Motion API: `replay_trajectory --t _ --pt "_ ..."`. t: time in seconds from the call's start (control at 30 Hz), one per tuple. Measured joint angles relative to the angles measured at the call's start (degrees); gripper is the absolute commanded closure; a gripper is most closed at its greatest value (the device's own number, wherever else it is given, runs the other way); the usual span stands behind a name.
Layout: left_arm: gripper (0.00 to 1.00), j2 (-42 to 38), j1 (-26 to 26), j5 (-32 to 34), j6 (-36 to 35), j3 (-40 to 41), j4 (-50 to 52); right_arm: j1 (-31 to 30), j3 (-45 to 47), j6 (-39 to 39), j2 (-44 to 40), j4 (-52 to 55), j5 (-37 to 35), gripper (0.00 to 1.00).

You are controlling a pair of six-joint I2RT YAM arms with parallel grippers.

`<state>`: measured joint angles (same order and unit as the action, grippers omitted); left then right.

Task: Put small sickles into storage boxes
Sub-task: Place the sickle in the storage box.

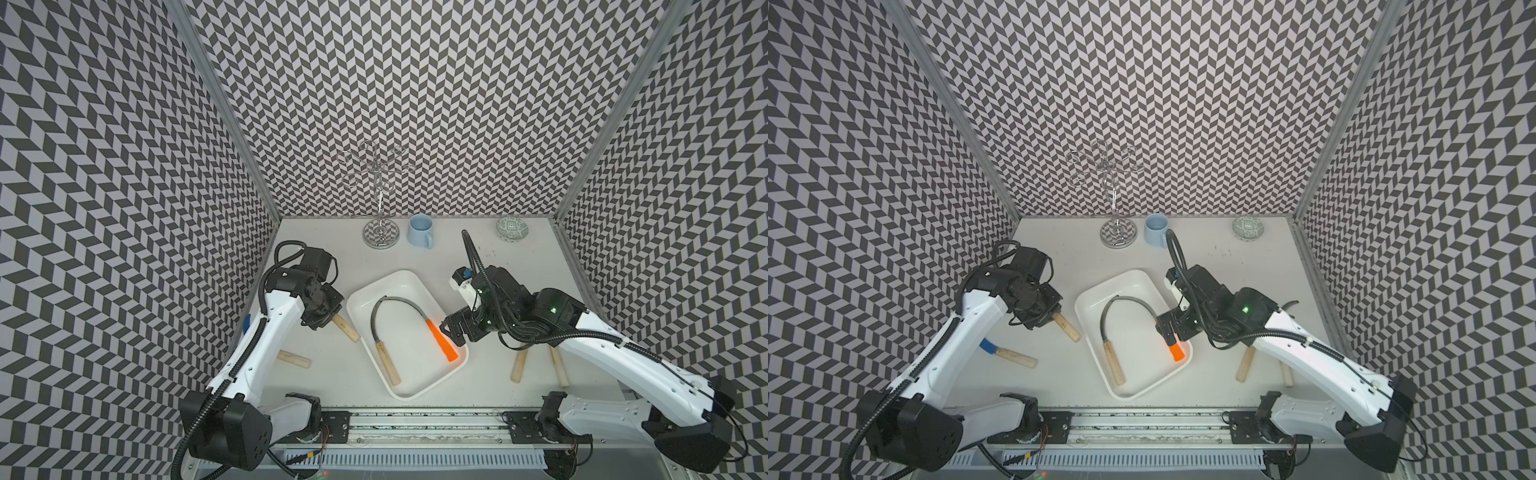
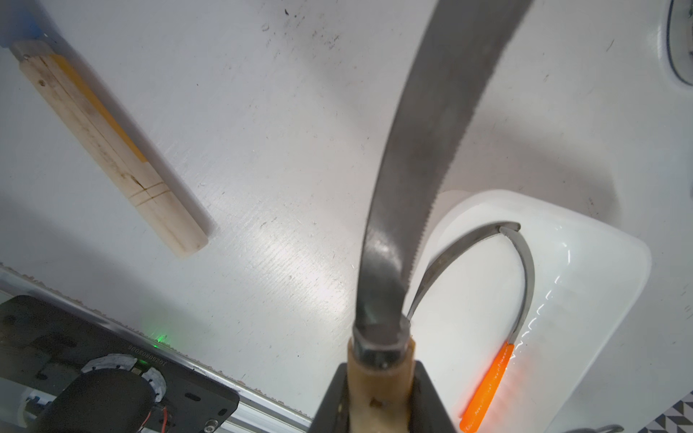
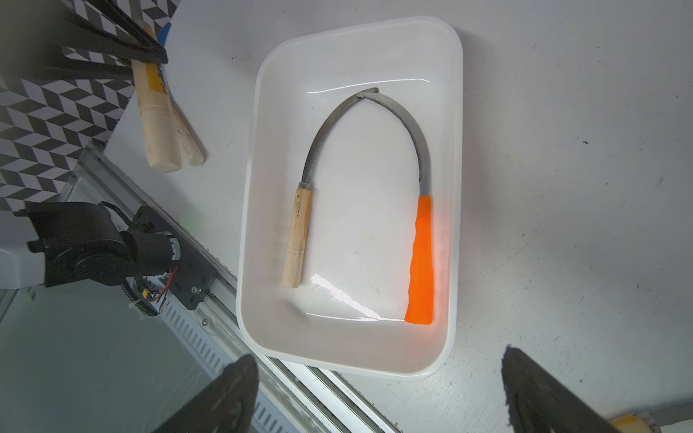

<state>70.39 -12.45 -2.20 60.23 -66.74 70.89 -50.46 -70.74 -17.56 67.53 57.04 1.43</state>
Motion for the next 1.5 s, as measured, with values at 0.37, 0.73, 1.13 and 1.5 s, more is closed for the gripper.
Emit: replay_trajectory --t 0.37,0.73,1.13,1.5 --pt "0.80 0.4 -7.7 -0.5 4.9 -4.0 0.8 0.0 0.0 0.0 0.2 0.0 -0.7 0.00" --pt "0.80 6.2 -18.3 -0.5 11.4 -6.1 -0.6 0.0 -1.5 -1.0 1.2 1.1 -4.8 0.00" --pt "0.80 12.2 -27.3 -0.7 15.9 -6.5 -5.3 5.0 -1.5 -3.1 1.3 1.9 -8.7 0.00" --pt "0.80 16.7 -33.1 -2.0 18.5 -6.2 -9.4 9.1 0.2 -3.6 -0.4 2.8 -8.0 0.00"
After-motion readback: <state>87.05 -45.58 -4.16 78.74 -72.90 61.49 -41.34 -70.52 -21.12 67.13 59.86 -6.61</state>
